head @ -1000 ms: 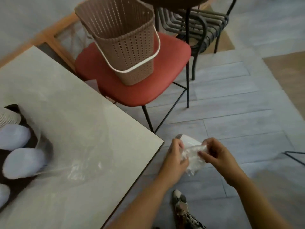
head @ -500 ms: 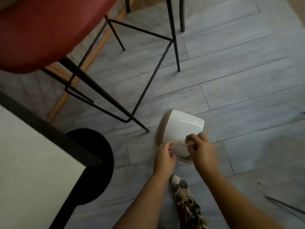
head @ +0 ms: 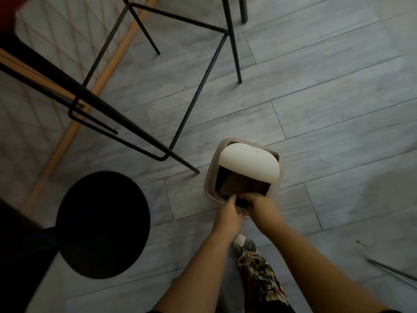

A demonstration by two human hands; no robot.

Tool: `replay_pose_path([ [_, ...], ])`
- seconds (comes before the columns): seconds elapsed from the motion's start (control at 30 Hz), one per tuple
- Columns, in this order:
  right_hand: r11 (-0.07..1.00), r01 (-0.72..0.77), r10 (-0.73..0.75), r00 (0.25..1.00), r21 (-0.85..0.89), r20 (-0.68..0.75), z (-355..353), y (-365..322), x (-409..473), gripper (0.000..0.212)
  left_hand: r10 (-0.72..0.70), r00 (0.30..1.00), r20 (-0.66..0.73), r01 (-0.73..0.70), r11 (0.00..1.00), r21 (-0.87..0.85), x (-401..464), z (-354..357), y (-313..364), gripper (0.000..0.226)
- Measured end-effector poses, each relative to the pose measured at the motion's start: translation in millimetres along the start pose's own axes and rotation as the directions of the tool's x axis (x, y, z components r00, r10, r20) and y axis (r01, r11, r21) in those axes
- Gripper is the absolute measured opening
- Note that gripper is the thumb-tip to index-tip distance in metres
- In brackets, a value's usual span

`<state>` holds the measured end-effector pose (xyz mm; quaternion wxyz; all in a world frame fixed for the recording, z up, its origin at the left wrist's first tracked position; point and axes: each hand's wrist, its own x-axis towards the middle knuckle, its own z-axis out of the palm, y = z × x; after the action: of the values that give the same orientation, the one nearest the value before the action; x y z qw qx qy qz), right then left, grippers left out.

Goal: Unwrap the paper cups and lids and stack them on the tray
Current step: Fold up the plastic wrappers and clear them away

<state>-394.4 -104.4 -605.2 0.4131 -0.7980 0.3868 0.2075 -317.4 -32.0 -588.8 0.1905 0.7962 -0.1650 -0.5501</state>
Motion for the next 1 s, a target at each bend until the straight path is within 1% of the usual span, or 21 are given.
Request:
replay_pose_path([
  [0.07, 0.997, 0.039, -0.033, 0.996, 0.061, -0.088, -12.1, -6.4, -17.4, 0.031, 0.016, 0.999, -0.046, -0.017, 1.0, -0.02, -18.8, -3.7, 11.0, 0.048],
  [0.17, 0.983, 0.144, -0.118, 0.97, 0.11, -0.213, -41.7, -24.1, -53.2, 0.025, 0.086, 0.984, -0.159, -0.095, 0.994, -0.054, -58.4, -12.4, 40.0, 0.047],
  [0.27, 0.957, 0.264, -0.214, 0.924, 0.123, -0.317, -83.3, -53.5, -97.8, 0.025, 0.165, 0.952, -0.257, -0.194, 0.976, -0.094, -114.4, -24.7, 78.3, 0.052],
  [0.33, 0.941, 0.316, -0.244, 0.883, 0.122, -0.402, -113.2, -79.5, -130.1, 0.029, 0.237, 0.913, -0.331, -0.287, 0.952, -0.111, -157.9, -36.5, 101.9, 0.057],
  [0.4, 0.92, 0.374, -0.274, 0.829, 0.119, -0.488, -141.5, -108.1, -160.8, 0.031, 0.323, 0.851, -0.413, -0.396, 0.913, -0.101, -201.0, -53.4, 123.4, 0.06],
  [0.47, 0.888, 0.451, -0.333, 0.77, 0.095, -0.544, -165.9, -138.8, -186.8, 0.033, 0.391, 0.774, -0.499, -0.488, 0.869, -0.077, -240.9, -73.9, 139.9, 0.059],
  [0.6, 0.788, 0.608, -0.463, 0.686, 0.095, -0.561, -196.3, -205.8, -225.2, 0.034, 0.485, 0.58, -0.654, -0.629, 0.777, 0.019, -311.8, -124.6, 156.5, 0.053],
  [0.7, 0.706, 0.708, -0.587, 0.602, 0.021, -0.542, -200.8, -259.9, -237.7, 0.028, 0.491, 0.424, -0.761, -0.691, 0.719, 0.079, -353.8, -173.1, 152.9, 0.05],
  [0.73, 0.682, 0.732, -0.625, 0.577, -0.007, -0.525, -198.9, -277.5, -238.8, 0.027, 0.469, 0.382, -0.796, -0.686, 0.722, 0.097, -364.3, -190.3, 147.9, 0.05],
  [0.8, 0.642, 0.765, -0.684, 0.538, -0.056, -0.492, -191.9, -311.9, -238.8, 0.027, 0.403, 0.289, -0.868, -0.637, 0.758, 0.14, -381.0, -225.2, 133.6, 0.05],
  [0.87, 0.61, 0.789, -0.722, 0.514, -0.074, -0.463, -182.1, -344.3, -235.9, 0.025, 0.327, 0.194, -0.925, -0.537, 0.824, 0.179, -390.3, -258.3, 112.1, 0.047],
  [0.9, 0.591, 0.804, -0.741, 0.504, -0.073, -0.444, -176.9, -360.2, -233.7, 0.024, 0.295, 0.16, -0.942, -0.479, 0.858, 0.187, -392.1, -273.6, 99.7, 0.044],
  [0.93, 0.572, 0.818, -0.761, 0.497, -0.069, -0.418, -171.4, -376.3, -231.3, 0.024, 0.265, 0.142, -0.954, -0.409, 0.893, 0.187, -392.4, -288.0, 86.8, 0.043],
  [0.97, 0.559, 0.826, -0.778, 0.494, -0.069, -0.388, -165.7, -391.7, -228.5, 0.025, 0.232, 0.14, -0.963, -0.317, 0.931, 0.179, -391.1, -300.6, 73.1, 0.044],
  [1.0, 0.555, 0.829, -0.791, 0.5, -0.07, -0.352, -159.2, -406.3, -225.0, 0.027, 0.191, 0.152, -0.97, -0.206, 0.966, 0.158, -389.7, -311.8, 60.2, 0.046],
])
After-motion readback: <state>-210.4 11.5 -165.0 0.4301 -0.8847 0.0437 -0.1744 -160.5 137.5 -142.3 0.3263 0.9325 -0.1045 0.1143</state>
